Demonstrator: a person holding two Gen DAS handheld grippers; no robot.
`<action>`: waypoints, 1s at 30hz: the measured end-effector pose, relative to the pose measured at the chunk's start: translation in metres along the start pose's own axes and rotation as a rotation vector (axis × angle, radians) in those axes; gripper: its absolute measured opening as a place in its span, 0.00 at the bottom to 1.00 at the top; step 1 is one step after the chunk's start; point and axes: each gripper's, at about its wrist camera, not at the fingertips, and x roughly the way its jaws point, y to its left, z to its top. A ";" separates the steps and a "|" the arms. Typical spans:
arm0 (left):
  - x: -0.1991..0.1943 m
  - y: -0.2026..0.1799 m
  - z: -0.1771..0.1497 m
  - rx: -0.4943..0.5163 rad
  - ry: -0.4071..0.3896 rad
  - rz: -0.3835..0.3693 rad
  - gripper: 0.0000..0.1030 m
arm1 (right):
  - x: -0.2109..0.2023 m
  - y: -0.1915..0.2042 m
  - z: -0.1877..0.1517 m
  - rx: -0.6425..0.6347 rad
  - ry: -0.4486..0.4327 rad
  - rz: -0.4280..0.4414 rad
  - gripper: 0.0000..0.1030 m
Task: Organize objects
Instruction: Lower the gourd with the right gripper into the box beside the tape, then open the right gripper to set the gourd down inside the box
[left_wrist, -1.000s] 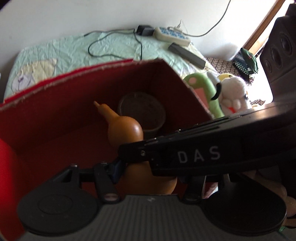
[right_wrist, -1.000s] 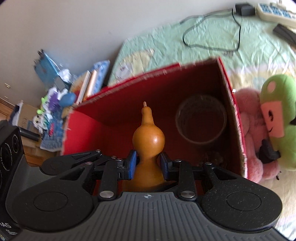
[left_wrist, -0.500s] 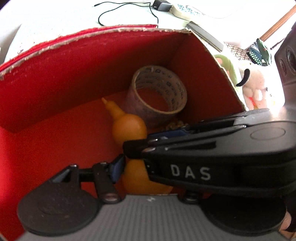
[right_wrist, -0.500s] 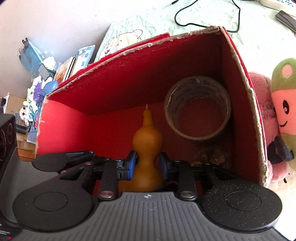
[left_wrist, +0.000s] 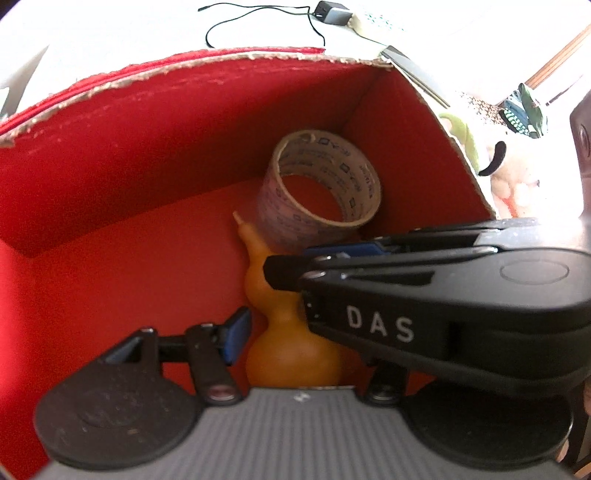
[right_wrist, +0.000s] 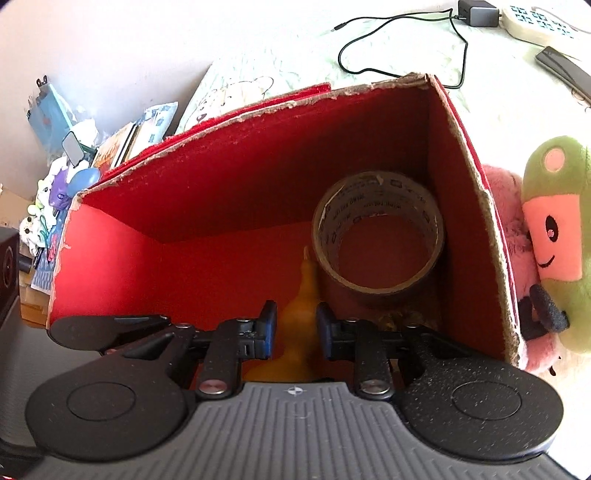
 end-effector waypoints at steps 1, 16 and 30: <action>0.000 0.000 0.000 0.001 -0.001 0.005 0.57 | 0.000 0.000 0.000 0.001 -0.003 -0.001 0.27; 0.000 -0.010 -0.003 0.040 -0.038 0.133 0.60 | -0.009 -0.004 -0.003 0.003 -0.055 0.000 0.26; -0.027 -0.012 -0.014 0.042 -0.122 0.282 0.64 | -0.008 -0.002 -0.002 0.000 -0.098 0.001 0.26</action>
